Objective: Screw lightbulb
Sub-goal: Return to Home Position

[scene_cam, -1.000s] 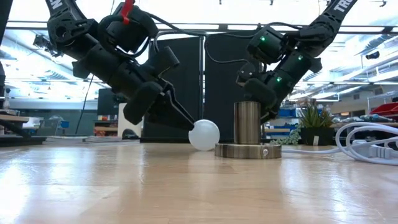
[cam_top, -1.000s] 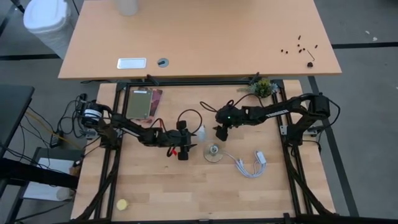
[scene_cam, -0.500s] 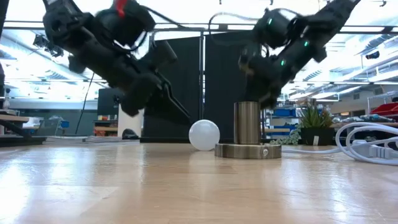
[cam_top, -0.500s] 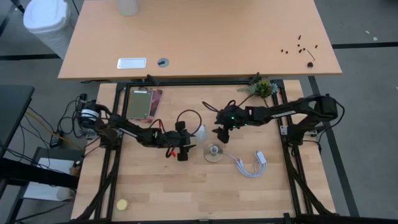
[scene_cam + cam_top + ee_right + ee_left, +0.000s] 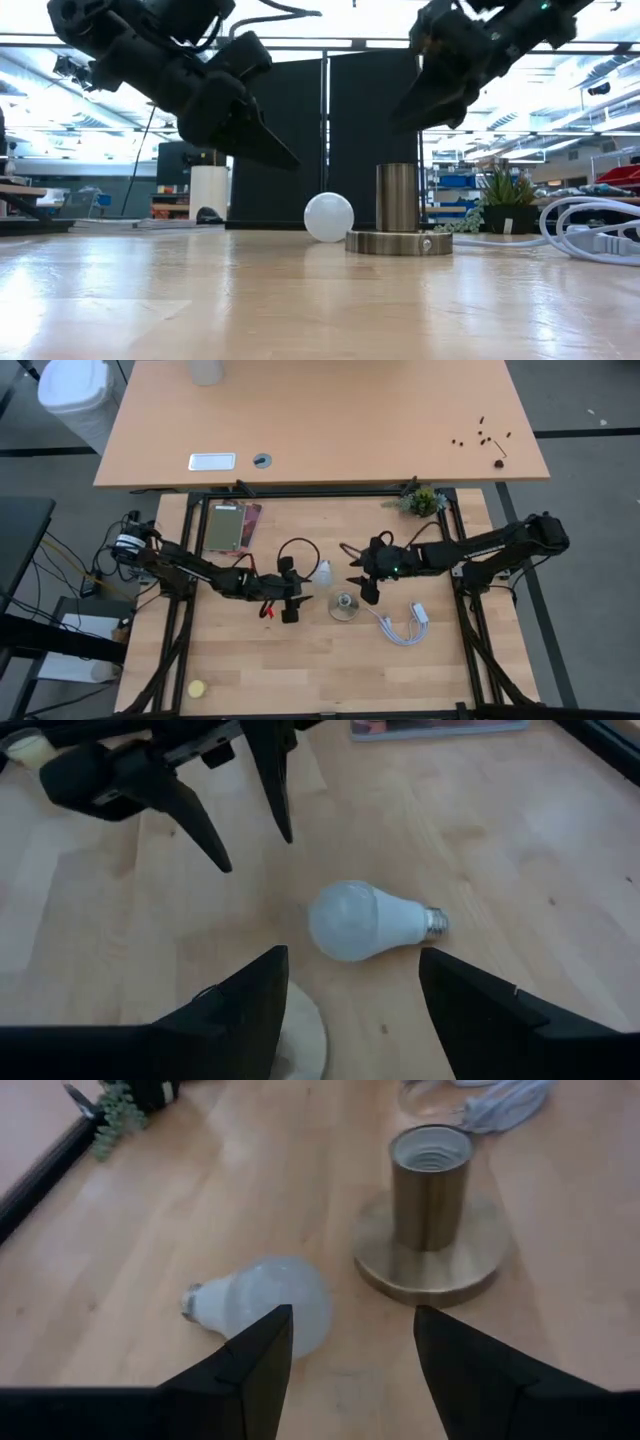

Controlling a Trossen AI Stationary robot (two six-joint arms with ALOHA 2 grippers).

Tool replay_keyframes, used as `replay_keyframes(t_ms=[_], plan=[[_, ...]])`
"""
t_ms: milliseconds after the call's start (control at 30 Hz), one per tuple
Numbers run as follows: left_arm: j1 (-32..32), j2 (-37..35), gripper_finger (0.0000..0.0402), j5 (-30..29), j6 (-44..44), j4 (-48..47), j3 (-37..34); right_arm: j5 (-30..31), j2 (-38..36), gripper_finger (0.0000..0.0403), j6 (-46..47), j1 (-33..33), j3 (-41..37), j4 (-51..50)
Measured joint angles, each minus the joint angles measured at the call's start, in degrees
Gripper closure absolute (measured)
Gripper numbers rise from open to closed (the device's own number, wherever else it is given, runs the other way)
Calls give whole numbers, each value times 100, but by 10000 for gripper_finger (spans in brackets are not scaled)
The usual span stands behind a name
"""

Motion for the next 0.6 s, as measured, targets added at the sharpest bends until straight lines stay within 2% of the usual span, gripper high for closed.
replay_keyframes(t_ms=[133,367,600], plan=[[-192,-30,188,-23,-242,44,-1,497,-29,167,246,422,0,-67],[-707,-32,188,-525,-614,108,-1,1299,-29,167,615,1215,0,-5],[-1204,-32,188,-560,-789,-112,317,1688,-29,167,870,2039,0,49]])
